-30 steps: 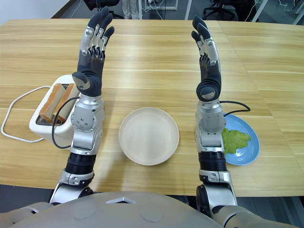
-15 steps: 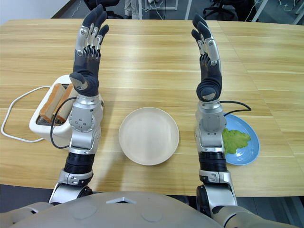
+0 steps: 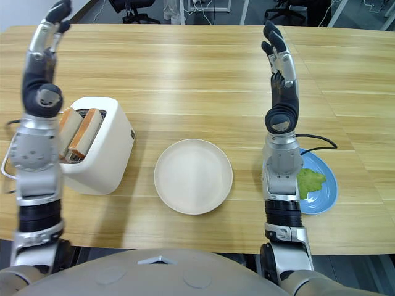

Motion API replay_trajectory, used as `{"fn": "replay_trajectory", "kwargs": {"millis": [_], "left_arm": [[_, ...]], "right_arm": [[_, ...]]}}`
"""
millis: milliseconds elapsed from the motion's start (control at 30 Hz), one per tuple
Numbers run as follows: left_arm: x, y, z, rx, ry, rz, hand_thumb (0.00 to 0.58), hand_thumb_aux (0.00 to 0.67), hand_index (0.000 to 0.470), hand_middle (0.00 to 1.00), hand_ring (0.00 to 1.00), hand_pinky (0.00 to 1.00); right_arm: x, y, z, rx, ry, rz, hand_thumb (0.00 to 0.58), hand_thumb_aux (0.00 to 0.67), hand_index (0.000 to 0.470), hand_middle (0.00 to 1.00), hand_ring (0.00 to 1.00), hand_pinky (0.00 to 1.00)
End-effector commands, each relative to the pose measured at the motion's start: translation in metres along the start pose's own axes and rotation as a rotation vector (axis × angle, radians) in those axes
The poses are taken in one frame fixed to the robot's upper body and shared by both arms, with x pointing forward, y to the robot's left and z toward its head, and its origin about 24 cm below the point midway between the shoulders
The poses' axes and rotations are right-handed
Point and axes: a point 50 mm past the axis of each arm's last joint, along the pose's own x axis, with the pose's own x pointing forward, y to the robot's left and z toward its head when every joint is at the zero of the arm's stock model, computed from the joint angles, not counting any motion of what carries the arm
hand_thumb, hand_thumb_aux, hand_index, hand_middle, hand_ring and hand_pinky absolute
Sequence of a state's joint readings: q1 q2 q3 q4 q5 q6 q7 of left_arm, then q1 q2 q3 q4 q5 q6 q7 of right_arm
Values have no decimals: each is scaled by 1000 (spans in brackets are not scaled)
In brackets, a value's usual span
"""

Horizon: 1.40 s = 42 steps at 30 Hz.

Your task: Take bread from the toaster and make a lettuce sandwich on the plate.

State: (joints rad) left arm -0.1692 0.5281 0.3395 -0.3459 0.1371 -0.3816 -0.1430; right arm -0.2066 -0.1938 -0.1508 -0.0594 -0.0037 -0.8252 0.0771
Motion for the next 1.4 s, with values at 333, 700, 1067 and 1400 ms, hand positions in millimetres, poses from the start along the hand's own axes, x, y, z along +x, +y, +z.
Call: {"fn": "replay_trajectory", "kwargs": {"millis": [333, 700, 1067, 1400], "left_arm": [[-62, 68, -48, 478, 419, -426, 0, 0, 0, 0, 0, 0], [-83, 64, -57, 594, 490, -777, 0, 0, 0, 0, 0, 0], [-95, 51, -63, 590, 526, -925, 0, 0, 0, 0, 0, 0], [-100, 38, -66, 585, 522, -975, 0, 0, 0, 0, 0, 0]], "right_arm": [[-1, -15, 9, -59, -24, -36, 0, 0, 0, 0, 0, 0], [-2, -19, 13, -71, -35, -45, 0, 0, 0, 0, 0, 0], [-3, -22, 17, -76, -47, -48, 0, 0, 0, 0, 0, 0], [-4, -22, 18, -77, -53, -49, 0, 0, 0, 0, 0, 0]]}}
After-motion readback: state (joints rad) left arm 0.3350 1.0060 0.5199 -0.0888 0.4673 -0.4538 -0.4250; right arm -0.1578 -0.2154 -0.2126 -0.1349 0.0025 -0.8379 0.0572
